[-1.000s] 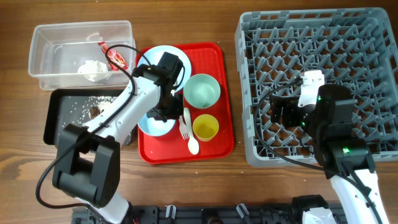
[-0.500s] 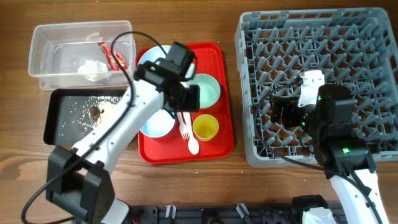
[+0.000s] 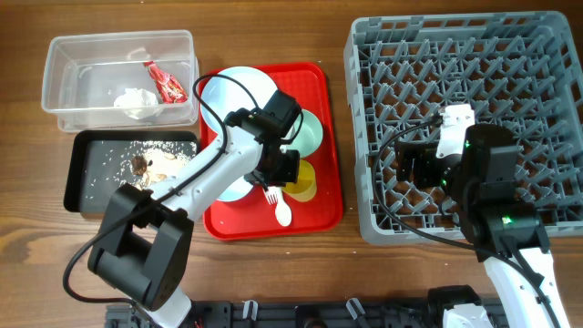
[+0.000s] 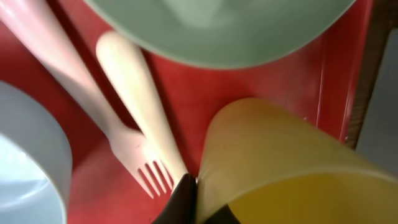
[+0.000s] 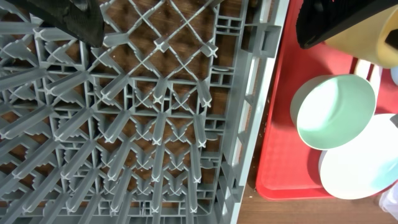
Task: Sort waste into correct bins and load items into the dishwasher rack
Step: 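Grasp the yellow cup with the left gripper and lift it, then hand the yellow cup from the left gripper to the right gripper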
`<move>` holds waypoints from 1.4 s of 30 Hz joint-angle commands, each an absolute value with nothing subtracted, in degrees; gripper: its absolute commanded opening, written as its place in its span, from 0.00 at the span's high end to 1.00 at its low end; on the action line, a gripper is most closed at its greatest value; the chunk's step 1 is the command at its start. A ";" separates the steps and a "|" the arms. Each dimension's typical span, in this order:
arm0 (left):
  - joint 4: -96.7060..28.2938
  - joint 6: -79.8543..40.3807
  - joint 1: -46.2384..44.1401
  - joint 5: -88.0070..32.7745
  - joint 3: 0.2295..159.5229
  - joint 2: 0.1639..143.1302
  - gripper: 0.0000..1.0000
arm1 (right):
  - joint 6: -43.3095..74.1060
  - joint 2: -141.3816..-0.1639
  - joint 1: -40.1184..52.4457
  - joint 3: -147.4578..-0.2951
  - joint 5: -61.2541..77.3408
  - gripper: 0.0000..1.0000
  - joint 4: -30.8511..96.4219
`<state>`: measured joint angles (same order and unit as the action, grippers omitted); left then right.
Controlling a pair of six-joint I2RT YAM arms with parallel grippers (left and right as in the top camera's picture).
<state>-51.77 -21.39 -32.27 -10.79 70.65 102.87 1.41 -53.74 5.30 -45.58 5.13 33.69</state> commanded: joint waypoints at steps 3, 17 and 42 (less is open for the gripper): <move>-51.59 -22.50 -31.68 -16.91 70.89 102.56 0.96 | 1.50 -53.78 5.02 -47.03 5.48 0.00 33.76; -31.24 -26.26 -10.83 -60.05 74.26 95.44 0.96 | 5.93 -55.02 -1.61 -47.05 22.24 0.00 27.05; -27.11 -30.55 -19.27 -69.28 74.26 97.45 0.96 | -0.75 -74.41 -1.78 -47.03 81.87 0.00 7.14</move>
<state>-27.35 -29.17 -17.06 -69.10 73.80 96.86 -1.50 -74.02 -1.67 -45.60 76.36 8.47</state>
